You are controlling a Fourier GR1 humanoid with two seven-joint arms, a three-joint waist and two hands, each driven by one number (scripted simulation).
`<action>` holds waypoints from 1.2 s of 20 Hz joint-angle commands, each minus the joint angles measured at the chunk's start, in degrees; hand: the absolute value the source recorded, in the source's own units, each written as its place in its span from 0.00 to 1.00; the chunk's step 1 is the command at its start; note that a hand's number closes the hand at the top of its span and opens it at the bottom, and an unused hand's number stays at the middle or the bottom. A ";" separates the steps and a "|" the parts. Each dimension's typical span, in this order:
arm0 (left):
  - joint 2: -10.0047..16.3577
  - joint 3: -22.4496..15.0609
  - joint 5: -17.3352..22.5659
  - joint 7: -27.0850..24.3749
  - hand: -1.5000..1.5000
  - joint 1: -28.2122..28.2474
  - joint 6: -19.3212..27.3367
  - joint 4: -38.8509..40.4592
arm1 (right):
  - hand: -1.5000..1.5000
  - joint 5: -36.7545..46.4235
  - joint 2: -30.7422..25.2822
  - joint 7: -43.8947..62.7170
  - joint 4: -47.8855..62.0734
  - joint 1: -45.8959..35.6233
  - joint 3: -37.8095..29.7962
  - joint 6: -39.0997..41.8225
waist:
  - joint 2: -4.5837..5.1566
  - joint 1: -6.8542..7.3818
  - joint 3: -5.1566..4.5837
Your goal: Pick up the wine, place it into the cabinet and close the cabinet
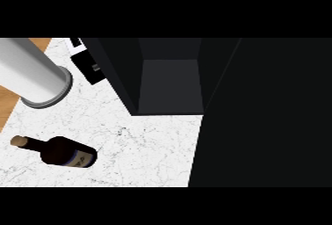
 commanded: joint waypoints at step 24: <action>-18.65 -1.33 -35.78 -12.36 0.00 -7.04 -18.00 21.23 | 0.00 5.93 -7.45 9.44 -9.55 -6.03 0.21 -7.61 | 0.09 0.14 0.01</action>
